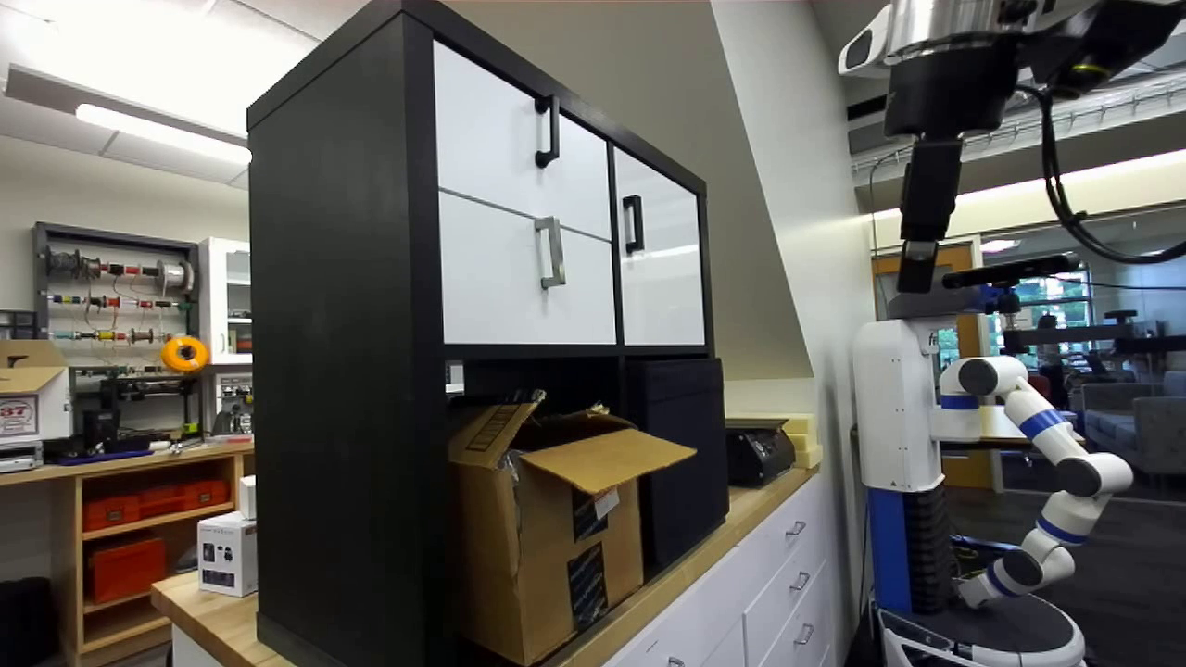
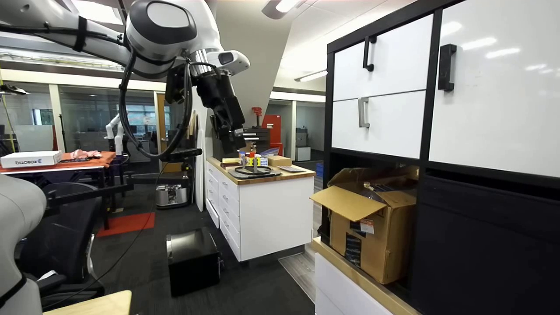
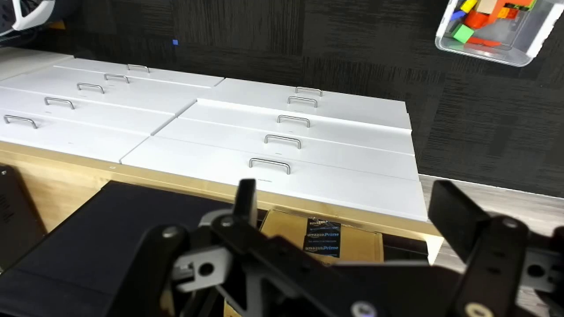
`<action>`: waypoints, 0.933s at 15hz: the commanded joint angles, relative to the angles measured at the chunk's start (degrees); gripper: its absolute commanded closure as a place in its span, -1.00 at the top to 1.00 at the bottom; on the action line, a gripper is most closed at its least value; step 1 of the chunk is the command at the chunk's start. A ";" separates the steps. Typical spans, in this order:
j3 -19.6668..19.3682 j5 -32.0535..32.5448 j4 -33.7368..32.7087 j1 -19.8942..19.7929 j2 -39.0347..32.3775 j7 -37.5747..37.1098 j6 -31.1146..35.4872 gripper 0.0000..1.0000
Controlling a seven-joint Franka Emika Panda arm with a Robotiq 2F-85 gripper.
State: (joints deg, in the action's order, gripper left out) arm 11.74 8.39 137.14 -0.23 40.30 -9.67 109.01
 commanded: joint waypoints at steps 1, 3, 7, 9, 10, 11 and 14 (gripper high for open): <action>-0.76 0.63 -0.14 1.07 -0.20 -0.57 -0.20 1.00; -0.76 0.63 -0.14 1.06 -0.20 -0.57 -0.20 1.00; -0.53 0.91 -0.60 1.27 -2.05 -0.35 0.97 1.00; -0.39 0.99 -1.03 1.43 -4.01 -0.02 1.41 1.00; -0.50 0.87 -1.24 1.68 -5.23 0.37 1.90 1.00; -0.74 0.62 -1.42 2.04 -6.35 0.94 2.39 1.00; -1.72 -0.02 -2.20 3.08 -10.58 3.29 5.37 1.00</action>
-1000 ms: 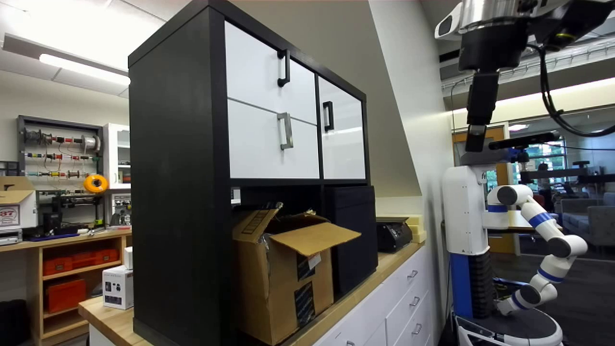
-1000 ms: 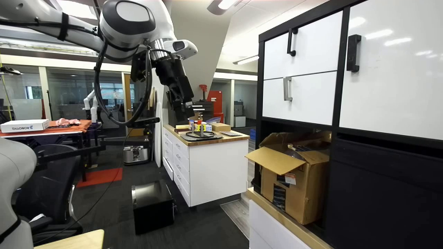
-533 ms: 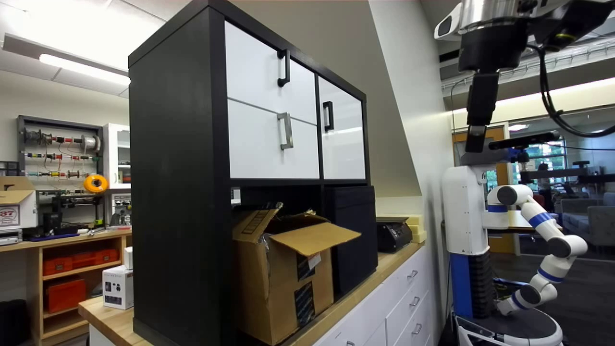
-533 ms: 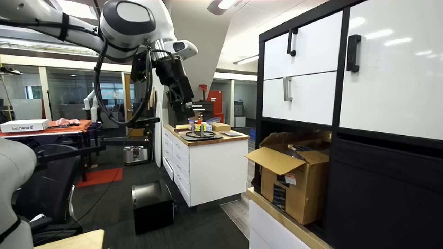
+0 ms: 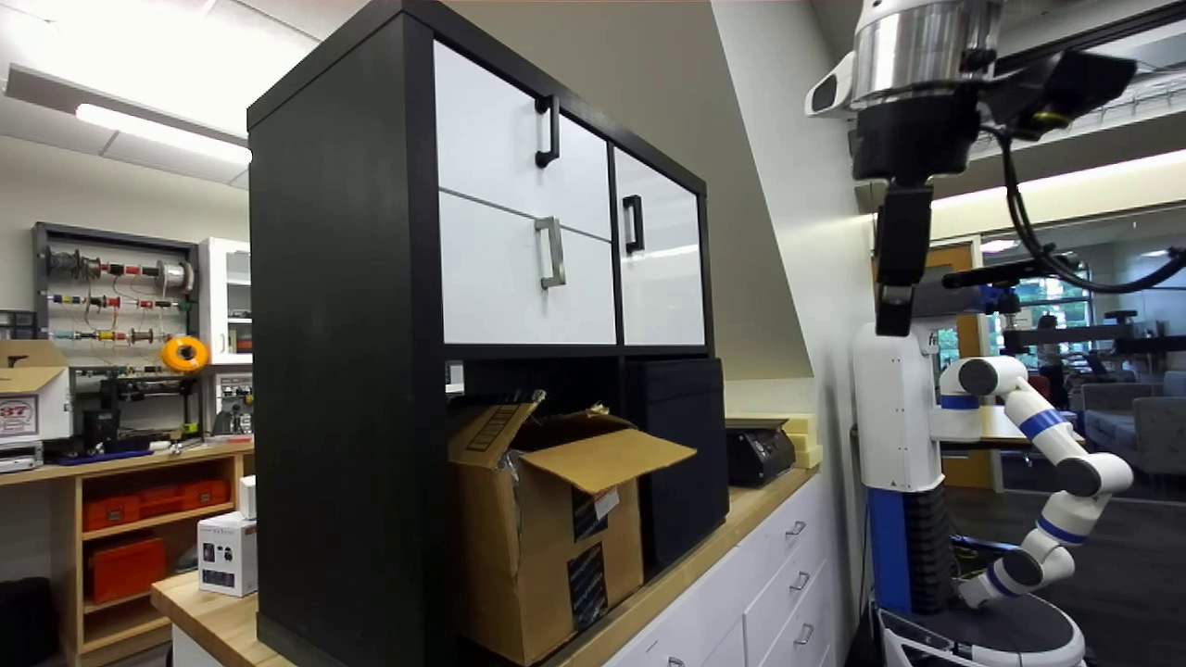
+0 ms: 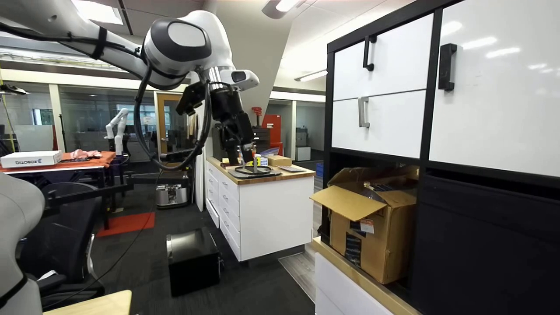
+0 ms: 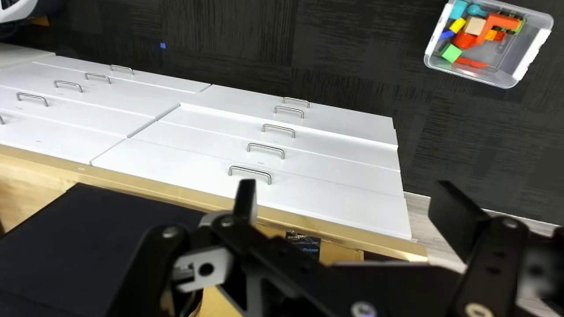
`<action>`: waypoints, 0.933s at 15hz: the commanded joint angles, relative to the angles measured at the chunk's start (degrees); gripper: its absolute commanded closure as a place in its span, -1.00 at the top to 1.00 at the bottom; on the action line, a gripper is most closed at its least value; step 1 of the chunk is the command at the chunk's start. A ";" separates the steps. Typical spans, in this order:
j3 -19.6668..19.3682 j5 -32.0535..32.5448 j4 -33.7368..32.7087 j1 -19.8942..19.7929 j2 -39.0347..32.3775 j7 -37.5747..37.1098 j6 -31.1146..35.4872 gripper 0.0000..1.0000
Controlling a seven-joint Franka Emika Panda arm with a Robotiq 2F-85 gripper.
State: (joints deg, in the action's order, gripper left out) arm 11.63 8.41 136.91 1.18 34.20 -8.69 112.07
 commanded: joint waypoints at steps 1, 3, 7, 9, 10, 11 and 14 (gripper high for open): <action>-1.87 -0.14 -2.36 1.92 -5.96 3.14 3.08 1.00; -2.17 0.27 -3.20 2.21 -8.57 4.99 5.11 1.00; -2.77 1.60 -5.86 3.10 -13.79 11.76 8.55 1.00; -3.35 2.18 -7.64 3.59 -16.46 16.64 10.61 1.00; -3.66 2.50 -8.67 3.70 -17.97 18.88 11.87 1.00; -3.96 2.82 -9.55 3.77 -19.28 20.73 13.09 1.00; -4.86 3.62 -12.74 3.61 -23.99 25.22 17.16 1.00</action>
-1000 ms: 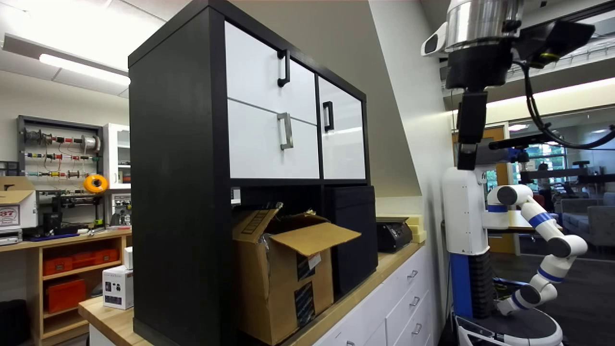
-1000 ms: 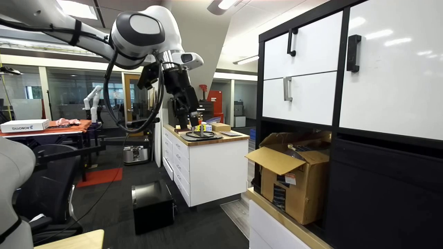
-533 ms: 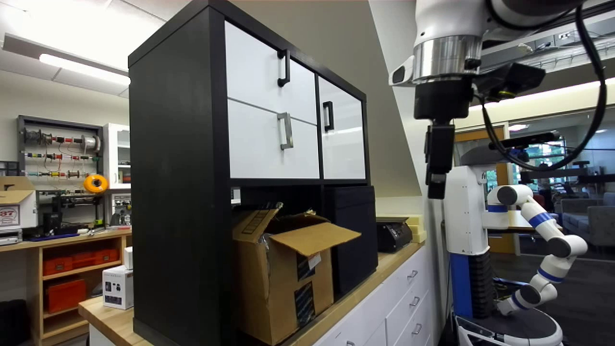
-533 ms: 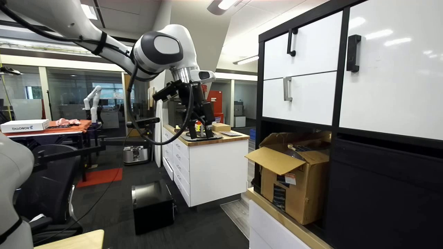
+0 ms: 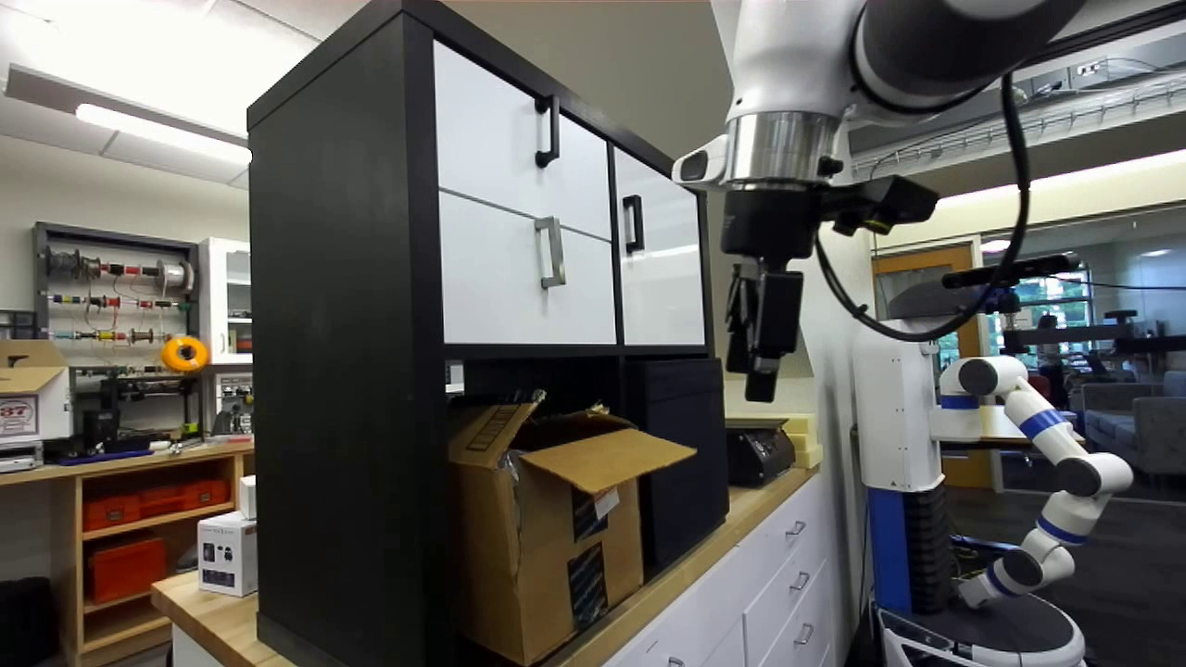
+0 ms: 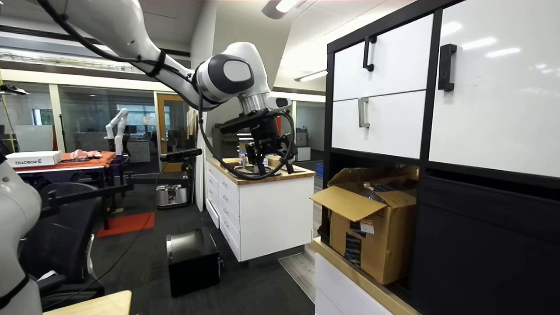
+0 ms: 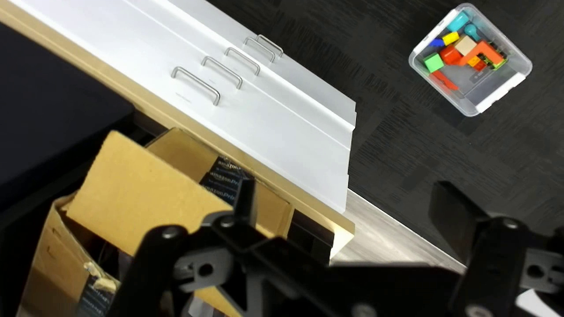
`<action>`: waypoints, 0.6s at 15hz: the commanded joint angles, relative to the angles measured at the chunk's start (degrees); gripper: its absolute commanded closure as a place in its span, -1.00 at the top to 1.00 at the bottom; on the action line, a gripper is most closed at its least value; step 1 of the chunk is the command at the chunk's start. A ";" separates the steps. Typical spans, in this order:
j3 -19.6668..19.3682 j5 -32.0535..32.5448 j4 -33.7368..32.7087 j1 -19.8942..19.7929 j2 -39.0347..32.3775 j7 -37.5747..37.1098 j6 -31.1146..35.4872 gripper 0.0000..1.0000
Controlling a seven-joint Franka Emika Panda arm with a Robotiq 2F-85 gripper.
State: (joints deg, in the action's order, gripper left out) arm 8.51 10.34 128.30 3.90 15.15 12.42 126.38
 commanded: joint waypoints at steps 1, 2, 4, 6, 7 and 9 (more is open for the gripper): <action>-1.83 2.25 -5.25 0.67 -6.11 4.66 3.23 1.00; -1.60 0.88 -2.17 0.99 -3.09 2.48 2.09 1.00; -1.87 1.27 -4.02 0.88 -5.42 3.42 2.69 1.00; -1.86 1.43 -4.75 0.87 -6.24 3.56 2.72 1.00; -1.86 1.44 -4.83 0.87 -6.27 3.61 2.72 1.00; -1.86 1.44 -4.91 0.88 -6.26 3.69 2.72 1.00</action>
State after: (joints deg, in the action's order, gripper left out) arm 7.45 11.61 123.48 3.92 8.92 16.24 129.24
